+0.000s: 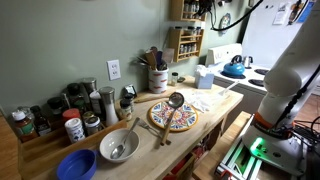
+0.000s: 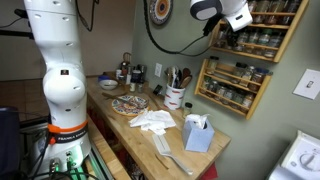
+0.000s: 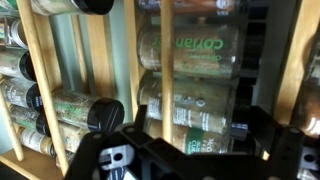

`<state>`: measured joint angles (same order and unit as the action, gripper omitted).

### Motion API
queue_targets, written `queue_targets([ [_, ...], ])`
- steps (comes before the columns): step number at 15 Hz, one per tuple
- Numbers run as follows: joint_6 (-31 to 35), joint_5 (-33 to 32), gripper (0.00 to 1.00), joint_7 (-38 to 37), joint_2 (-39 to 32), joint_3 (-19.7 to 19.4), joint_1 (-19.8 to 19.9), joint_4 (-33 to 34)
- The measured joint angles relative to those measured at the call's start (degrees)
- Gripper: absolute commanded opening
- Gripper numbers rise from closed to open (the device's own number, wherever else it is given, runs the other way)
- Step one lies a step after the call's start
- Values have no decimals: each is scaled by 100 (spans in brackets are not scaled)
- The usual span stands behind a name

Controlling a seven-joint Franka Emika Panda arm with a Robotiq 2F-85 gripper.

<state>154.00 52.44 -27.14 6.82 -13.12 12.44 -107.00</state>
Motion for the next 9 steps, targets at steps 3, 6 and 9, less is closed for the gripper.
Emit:
queue_targets([
  [3,0,-83,100,4,0,0,7,1],
  [6,-34,-316,100,-8,39,-1,35,-20],
  [9,-106,-538,100,-23,125,-11,62,-79],
])
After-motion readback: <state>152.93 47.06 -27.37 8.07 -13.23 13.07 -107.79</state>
